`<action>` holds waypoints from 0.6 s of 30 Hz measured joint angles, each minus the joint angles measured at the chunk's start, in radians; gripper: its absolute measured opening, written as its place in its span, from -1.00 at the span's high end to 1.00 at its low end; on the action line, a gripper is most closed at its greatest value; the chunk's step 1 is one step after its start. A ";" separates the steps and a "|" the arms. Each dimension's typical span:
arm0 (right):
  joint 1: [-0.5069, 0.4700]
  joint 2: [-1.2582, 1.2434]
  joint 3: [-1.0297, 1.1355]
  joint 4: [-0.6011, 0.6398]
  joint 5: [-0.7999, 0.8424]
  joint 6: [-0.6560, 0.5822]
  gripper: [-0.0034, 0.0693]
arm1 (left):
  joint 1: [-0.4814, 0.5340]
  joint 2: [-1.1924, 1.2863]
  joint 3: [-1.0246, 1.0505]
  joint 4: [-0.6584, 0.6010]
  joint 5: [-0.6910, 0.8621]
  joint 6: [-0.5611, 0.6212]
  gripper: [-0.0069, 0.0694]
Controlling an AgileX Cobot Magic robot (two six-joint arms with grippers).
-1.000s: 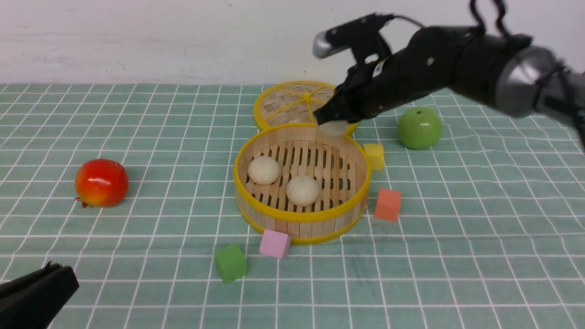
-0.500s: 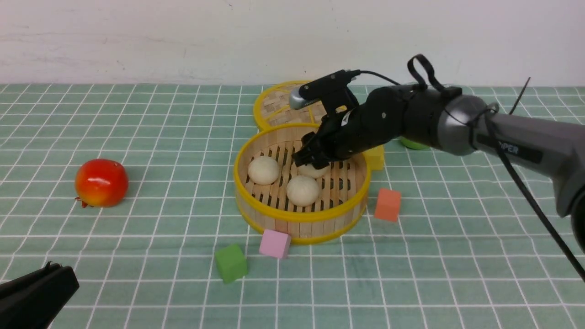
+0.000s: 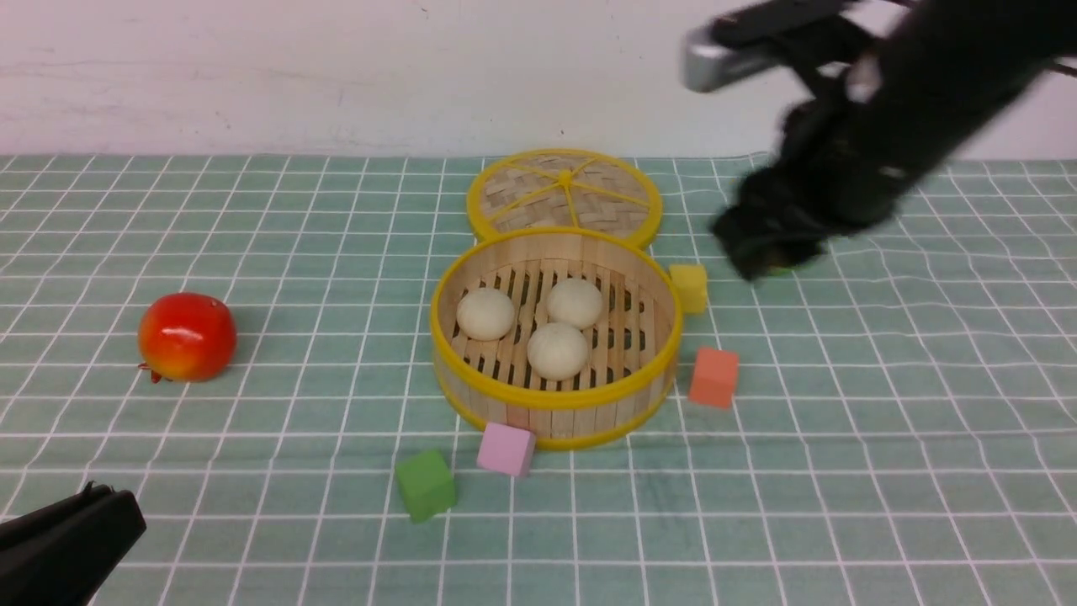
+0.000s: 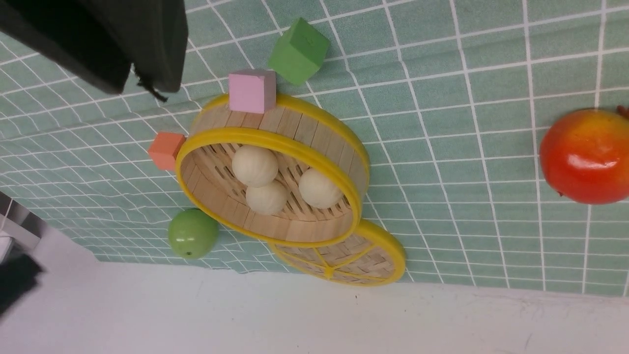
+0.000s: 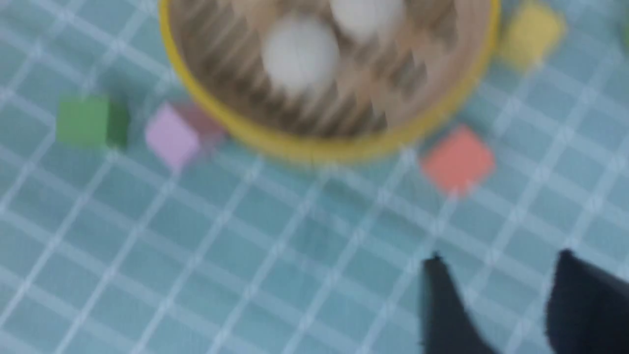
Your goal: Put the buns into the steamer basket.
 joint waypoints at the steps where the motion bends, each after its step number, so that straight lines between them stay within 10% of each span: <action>1: 0.000 -0.038 0.039 -0.004 0.007 0.011 0.32 | 0.000 0.000 0.000 0.000 0.000 0.000 0.61; 7: 0.000 -0.277 0.281 0.000 0.084 0.044 0.95 | 0.000 0.000 0.000 0.000 0.000 0.000 0.61; 18: 0.000 -0.440 0.336 -0.003 0.157 0.044 0.96 | 0.000 0.000 0.000 0.000 0.000 0.000 0.58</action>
